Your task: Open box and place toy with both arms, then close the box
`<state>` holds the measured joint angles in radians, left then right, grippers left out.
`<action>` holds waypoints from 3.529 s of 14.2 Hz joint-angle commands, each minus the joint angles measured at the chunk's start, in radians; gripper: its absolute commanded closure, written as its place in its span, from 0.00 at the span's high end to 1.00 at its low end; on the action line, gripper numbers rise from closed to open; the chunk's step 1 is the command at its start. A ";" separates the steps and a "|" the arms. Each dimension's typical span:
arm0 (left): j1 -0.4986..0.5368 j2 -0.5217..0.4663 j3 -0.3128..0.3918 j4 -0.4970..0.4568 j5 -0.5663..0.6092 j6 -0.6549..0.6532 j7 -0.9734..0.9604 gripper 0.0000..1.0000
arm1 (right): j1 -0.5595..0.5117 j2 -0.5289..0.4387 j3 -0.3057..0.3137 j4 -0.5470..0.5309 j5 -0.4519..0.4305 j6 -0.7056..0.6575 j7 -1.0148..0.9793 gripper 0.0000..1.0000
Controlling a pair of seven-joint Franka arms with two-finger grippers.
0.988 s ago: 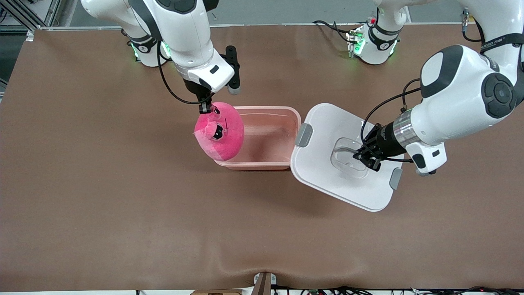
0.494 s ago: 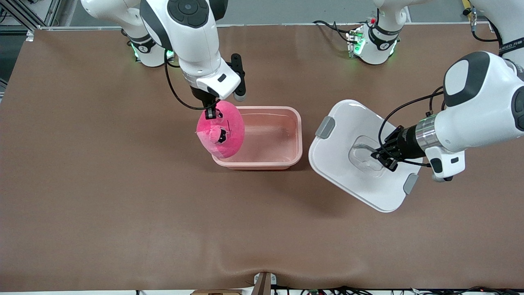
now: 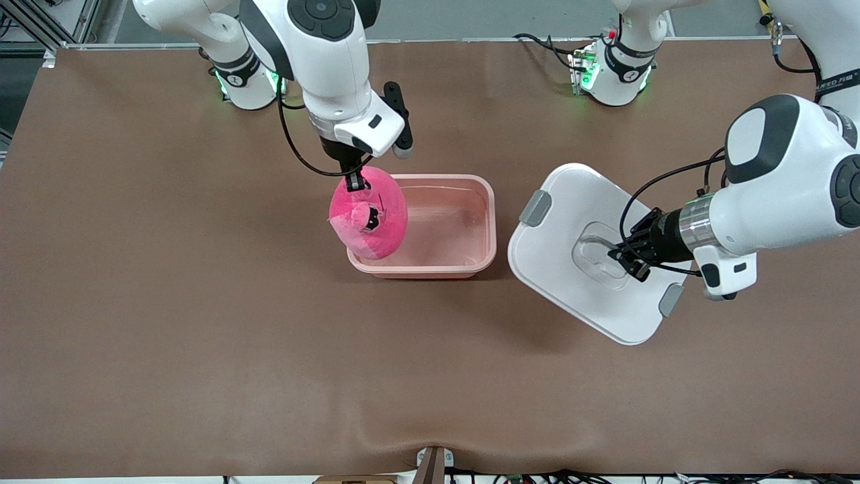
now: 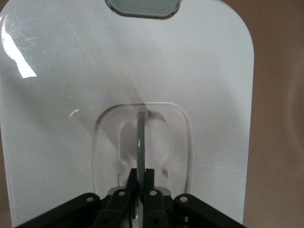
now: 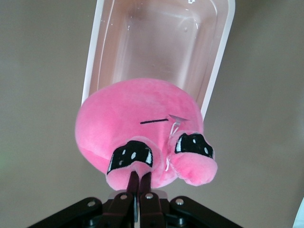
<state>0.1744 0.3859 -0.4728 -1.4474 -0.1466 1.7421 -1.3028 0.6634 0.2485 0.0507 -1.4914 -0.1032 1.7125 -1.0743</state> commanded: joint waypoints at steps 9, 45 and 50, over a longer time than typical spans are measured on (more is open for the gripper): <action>0.017 -0.004 -0.004 0.007 -0.004 -0.013 0.097 0.00 | 0.025 0.009 -0.011 -0.007 -0.021 0.004 -0.002 1.00; -0.430 0.074 -0.014 -0.002 0.323 0.246 -0.929 0.00 | -0.694 -0.156 -0.075 -0.013 0.121 -0.197 0.847 1.00; -0.509 0.108 -0.012 -0.002 0.406 0.286 -1.067 0.00 | -0.729 -0.199 -0.083 -0.027 0.113 -0.194 1.097 1.00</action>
<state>-0.3076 0.4823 -0.4894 -1.4573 0.2131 2.0079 -2.3076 -0.0379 0.0997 -0.0419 -1.4925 -0.0043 1.5201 -0.0994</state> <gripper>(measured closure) 0.930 0.000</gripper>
